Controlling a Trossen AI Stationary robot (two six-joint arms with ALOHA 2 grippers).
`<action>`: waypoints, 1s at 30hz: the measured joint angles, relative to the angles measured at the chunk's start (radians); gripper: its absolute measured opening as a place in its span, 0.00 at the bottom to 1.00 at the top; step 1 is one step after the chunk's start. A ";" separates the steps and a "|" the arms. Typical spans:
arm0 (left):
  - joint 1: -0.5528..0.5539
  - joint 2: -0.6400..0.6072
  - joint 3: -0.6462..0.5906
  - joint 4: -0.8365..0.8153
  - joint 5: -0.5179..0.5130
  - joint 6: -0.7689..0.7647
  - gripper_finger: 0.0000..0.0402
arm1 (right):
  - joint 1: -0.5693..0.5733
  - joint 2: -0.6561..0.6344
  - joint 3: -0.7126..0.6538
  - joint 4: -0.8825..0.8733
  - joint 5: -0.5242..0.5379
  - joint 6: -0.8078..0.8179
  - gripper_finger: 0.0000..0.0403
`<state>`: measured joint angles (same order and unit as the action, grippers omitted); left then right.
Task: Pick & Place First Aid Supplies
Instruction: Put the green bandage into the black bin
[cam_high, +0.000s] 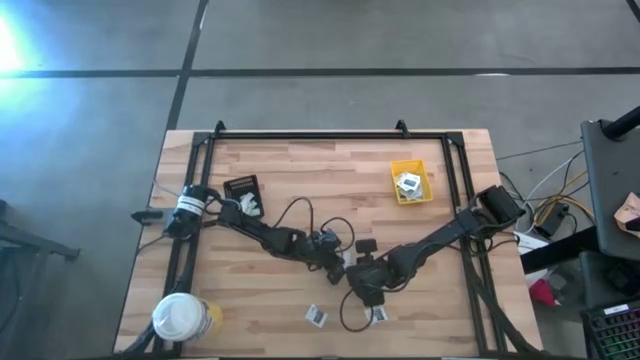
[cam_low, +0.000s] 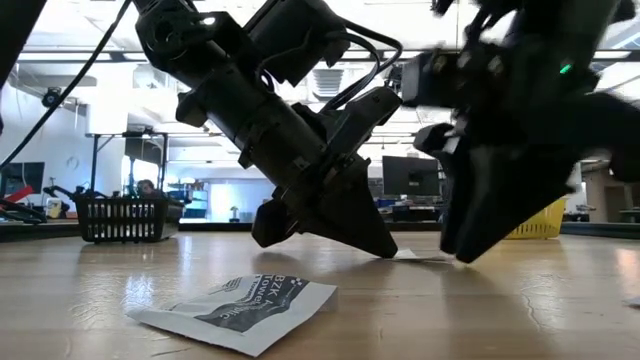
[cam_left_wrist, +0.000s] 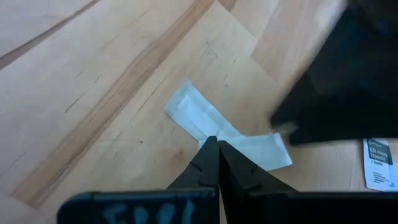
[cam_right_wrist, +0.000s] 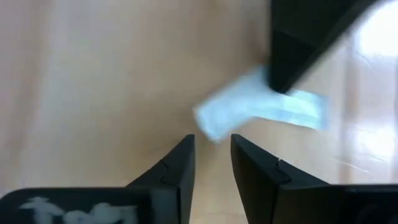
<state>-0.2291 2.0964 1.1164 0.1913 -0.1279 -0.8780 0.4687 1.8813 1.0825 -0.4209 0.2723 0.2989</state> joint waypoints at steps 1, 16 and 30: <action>0.000 0.000 0.000 0.000 0.000 -0.001 0.00 | 0.006 -0.002 0.002 0.007 -0.005 -0.001 0.26; 0.001 0.000 -0.006 0.044 -0.008 0.001 0.00 | 0.032 0.032 0.005 0.088 0.029 -0.037 0.38; 0.000 0.000 -0.007 0.045 0.013 -0.003 0.00 | 0.026 0.075 0.006 0.048 0.135 -0.009 0.26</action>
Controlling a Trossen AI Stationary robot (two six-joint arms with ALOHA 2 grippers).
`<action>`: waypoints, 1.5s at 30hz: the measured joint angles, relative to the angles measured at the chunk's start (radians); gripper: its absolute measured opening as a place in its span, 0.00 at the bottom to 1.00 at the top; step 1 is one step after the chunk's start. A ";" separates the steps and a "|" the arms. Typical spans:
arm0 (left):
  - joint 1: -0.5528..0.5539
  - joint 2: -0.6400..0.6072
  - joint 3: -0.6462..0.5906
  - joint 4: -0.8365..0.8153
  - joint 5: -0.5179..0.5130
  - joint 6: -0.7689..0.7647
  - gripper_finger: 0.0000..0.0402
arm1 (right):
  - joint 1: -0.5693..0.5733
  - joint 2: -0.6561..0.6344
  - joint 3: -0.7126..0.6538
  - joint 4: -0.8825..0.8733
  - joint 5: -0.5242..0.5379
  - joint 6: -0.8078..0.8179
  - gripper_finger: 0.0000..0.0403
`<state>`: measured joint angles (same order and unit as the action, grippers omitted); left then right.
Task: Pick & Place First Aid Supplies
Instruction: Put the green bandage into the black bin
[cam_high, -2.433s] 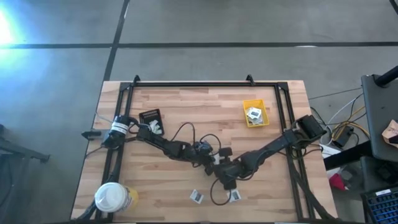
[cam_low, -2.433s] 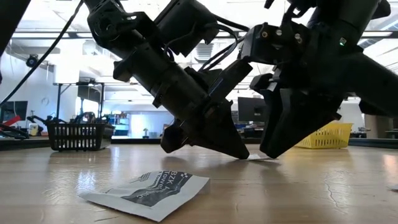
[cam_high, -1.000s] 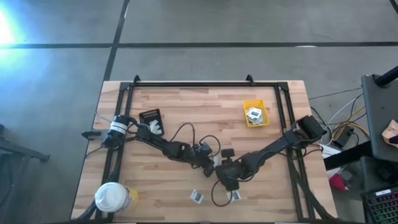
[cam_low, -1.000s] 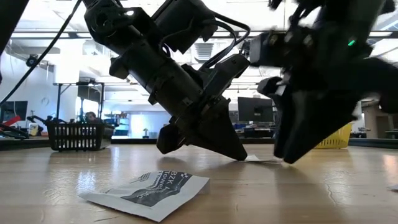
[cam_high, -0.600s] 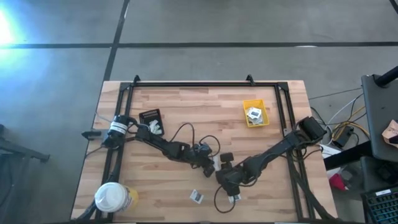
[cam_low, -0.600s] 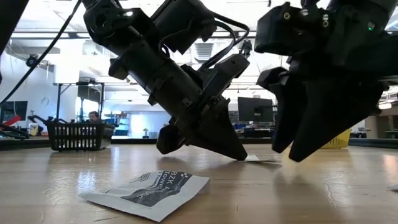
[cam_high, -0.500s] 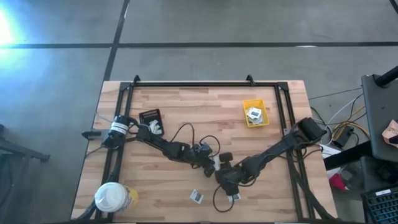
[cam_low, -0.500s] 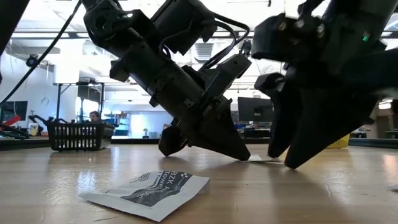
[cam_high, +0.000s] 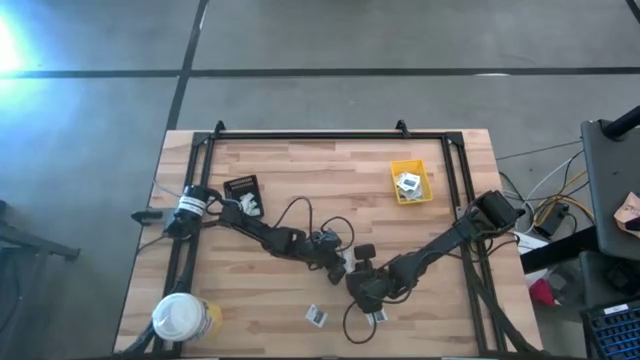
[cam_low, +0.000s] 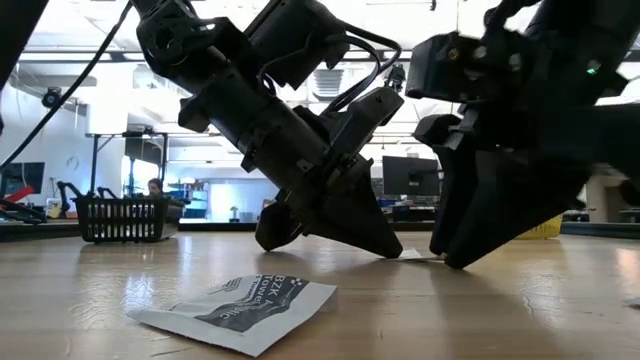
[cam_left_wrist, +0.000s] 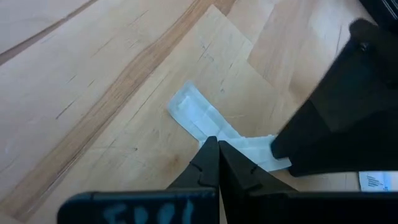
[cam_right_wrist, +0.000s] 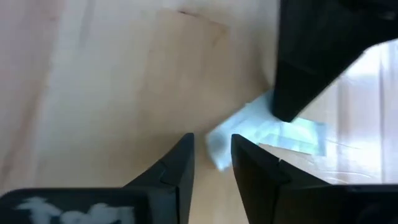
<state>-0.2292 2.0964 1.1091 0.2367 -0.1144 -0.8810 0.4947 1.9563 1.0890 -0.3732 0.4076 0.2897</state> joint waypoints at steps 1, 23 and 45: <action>-0.001 0.000 0.000 0.000 0.001 0.000 0.00 | -0.002 0.000 0.000 -0.004 0.003 -0.001 0.25; -0.006 -0.012 0.000 -0.003 0.029 0.050 0.00 | -0.007 -0.002 0.000 -0.016 0.000 0.033 0.02; 0.002 -0.066 -0.003 -0.023 0.027 0.248 0.25 | 0.017 -0.033 0.037 -0.048 -0.027 0.044 0.02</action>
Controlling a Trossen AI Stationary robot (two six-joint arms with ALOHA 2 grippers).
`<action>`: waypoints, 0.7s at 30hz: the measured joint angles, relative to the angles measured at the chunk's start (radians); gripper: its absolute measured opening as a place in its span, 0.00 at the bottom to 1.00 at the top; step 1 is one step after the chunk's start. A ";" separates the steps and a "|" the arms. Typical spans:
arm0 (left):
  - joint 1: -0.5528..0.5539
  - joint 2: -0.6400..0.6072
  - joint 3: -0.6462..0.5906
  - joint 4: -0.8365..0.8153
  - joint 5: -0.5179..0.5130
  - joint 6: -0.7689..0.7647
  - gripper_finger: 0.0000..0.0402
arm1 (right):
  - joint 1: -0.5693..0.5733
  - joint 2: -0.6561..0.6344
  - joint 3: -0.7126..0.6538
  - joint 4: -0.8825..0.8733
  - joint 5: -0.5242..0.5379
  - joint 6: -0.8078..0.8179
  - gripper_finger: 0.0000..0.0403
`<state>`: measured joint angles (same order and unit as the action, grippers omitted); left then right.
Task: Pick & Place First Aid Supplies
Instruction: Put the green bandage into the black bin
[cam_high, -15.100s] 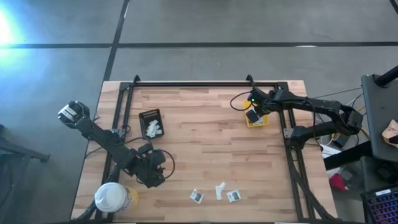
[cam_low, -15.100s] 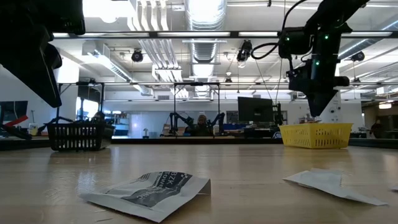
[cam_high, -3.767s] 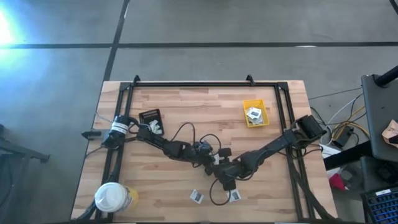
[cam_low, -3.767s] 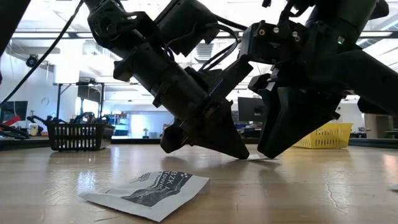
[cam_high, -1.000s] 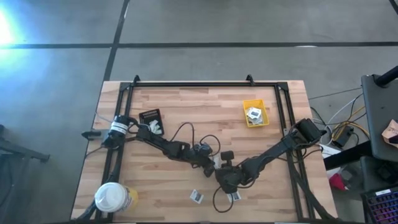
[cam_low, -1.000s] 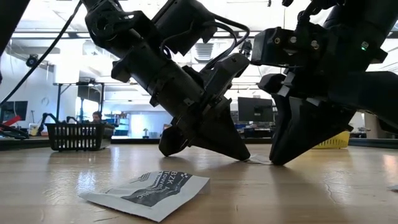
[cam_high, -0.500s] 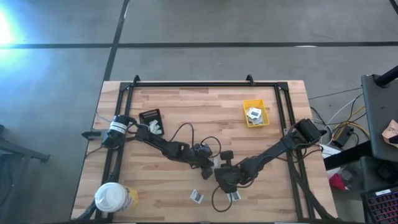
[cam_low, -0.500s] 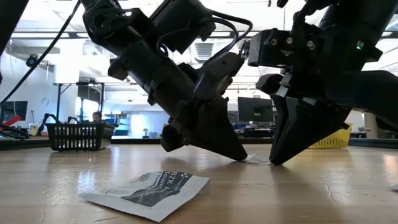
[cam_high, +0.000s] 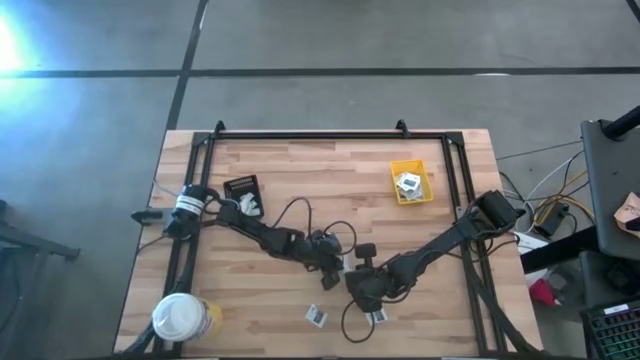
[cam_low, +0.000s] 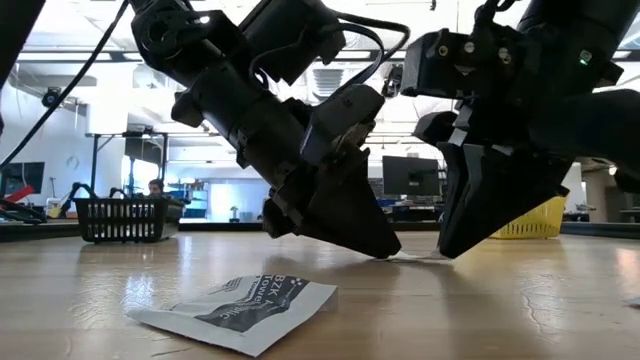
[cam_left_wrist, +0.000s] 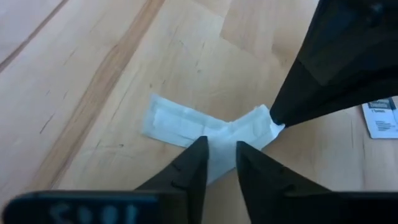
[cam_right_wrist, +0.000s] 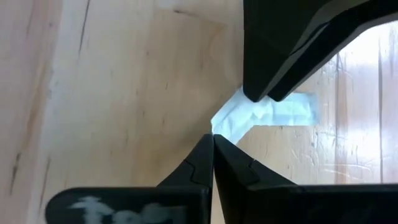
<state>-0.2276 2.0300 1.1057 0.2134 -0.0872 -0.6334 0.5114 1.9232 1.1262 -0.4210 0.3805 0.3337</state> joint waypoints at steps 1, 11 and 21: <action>0.001 -0.002 0.000 0.000 0.000 0.007 0.28 | 0.000 0.000 0.003 -0.001 0.000 0.000 0.02; 0.013 -0.067 -0.001 -0.099 0.061 0.132 0.40 | 0.001 -0.003 0.015 -0.031 0.003 0.005 0.02; 0.008 -0.134 0.000 -0.210 0.039 0.237 0.39 | 0.004 -0.030 0.080 -0.175 0.012 0.054 0.02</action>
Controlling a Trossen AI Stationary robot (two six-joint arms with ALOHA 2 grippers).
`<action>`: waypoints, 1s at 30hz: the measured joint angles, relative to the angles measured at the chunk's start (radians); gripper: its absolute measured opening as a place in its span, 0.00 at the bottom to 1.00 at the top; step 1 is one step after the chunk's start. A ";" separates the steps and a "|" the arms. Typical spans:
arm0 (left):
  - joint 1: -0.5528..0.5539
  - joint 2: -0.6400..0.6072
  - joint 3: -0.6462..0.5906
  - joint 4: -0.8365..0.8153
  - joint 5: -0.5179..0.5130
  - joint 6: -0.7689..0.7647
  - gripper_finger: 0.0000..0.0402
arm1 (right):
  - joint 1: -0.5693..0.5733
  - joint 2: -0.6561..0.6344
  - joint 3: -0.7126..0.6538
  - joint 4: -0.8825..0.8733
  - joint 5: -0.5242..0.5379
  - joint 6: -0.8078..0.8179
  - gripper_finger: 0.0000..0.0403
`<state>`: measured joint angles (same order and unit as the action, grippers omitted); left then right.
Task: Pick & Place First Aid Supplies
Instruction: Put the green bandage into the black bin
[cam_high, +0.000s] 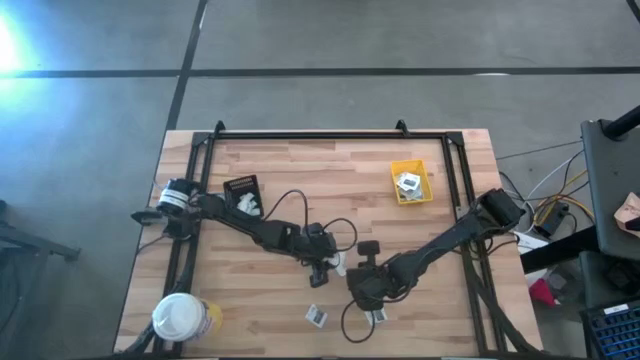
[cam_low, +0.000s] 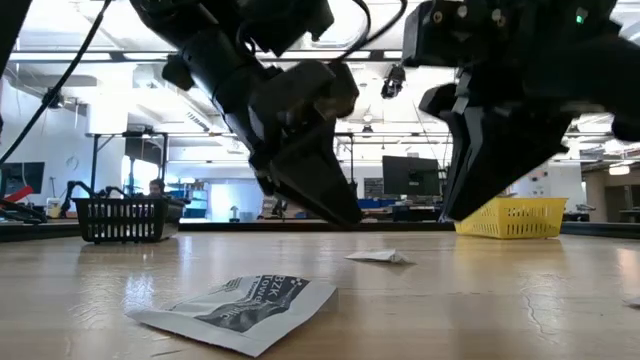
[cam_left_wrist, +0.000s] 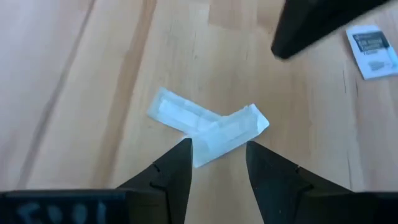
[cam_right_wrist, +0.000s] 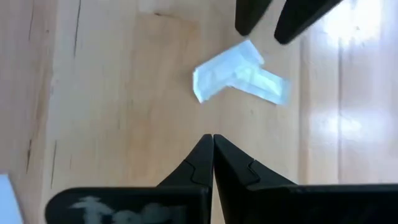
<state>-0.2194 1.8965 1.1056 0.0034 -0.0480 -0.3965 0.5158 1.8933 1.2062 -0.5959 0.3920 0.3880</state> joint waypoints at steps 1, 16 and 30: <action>-0.002 -0.006 0.000 -0.008 -0.006 0.027 0.39 | 0.001 -0.008 0.004 -0.018 0.003 0.005 0.02; -0.050 -0.005 -0.018 0.030 -0.005 0.096 0.39 | -0.027 -0.035 -0.039 -0.050 0.058 0.110 0.02; -0.046 0.050 -0.031 0.109 -0.107 0.133 0.31 | -0.032 -0.037 -0.078 0.139 -0.136 0.089 0.02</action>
<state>-0.2657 1.9465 1.0744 0.1124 -0.1555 -0.2634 0.4843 1.8561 1.1282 -0.4565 0.2558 0.4772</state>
